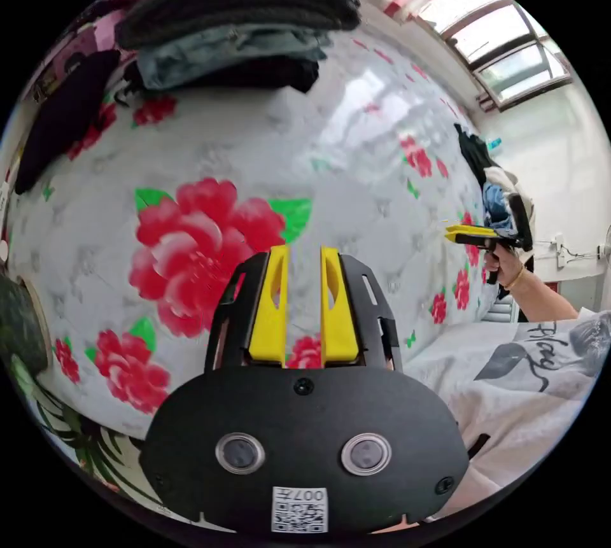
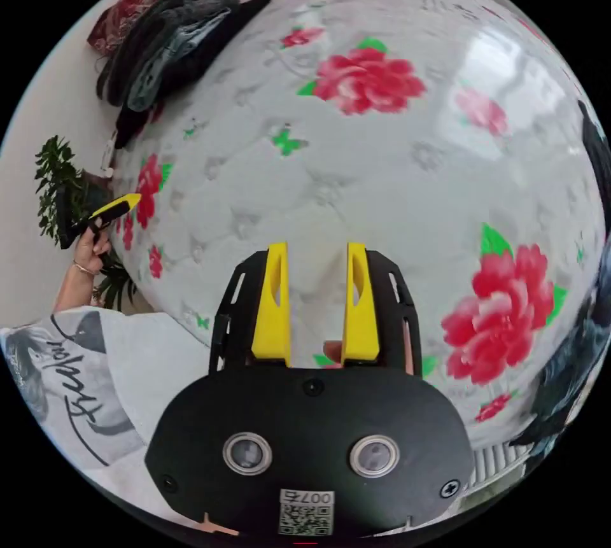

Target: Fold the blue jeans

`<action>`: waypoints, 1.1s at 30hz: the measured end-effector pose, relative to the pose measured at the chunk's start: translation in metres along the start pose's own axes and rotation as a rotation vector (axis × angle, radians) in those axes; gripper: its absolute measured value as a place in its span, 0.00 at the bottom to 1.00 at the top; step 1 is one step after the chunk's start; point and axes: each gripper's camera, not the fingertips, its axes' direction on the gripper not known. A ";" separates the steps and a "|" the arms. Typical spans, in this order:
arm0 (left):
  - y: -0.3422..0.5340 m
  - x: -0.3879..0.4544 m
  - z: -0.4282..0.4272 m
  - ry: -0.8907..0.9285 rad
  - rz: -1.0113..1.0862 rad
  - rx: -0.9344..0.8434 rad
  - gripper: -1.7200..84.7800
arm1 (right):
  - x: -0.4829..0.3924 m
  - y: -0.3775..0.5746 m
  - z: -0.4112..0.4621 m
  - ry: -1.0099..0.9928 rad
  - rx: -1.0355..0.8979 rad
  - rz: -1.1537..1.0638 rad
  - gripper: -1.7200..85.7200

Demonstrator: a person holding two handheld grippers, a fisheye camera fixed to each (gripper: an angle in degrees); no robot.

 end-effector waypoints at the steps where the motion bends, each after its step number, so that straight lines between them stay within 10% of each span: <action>1: 0.006 0.017 0.014 -0.016 -0.009 -0.047 0.10 | 0.034 0.023 -0.007 0.020 0.015 0.097 0.16; 11: -0.012 0.087 0.043 -0.212 0.145 -0.202 0.05 | 0.225 0.136 -0.153 0.387 0.432 0.636 0.19; 21: -0.029 0.119 0.053 -0.323 0.288 -0.330 0.15 | 0.343 0.078 -0.092 0.110 0.080 0.852 0.18; 33: -0.008 0.090 0.040 -0.302 0.201 -0.229 0.15 | 0.254 0.113 -0.081 0.139 0.223 0.554 0.09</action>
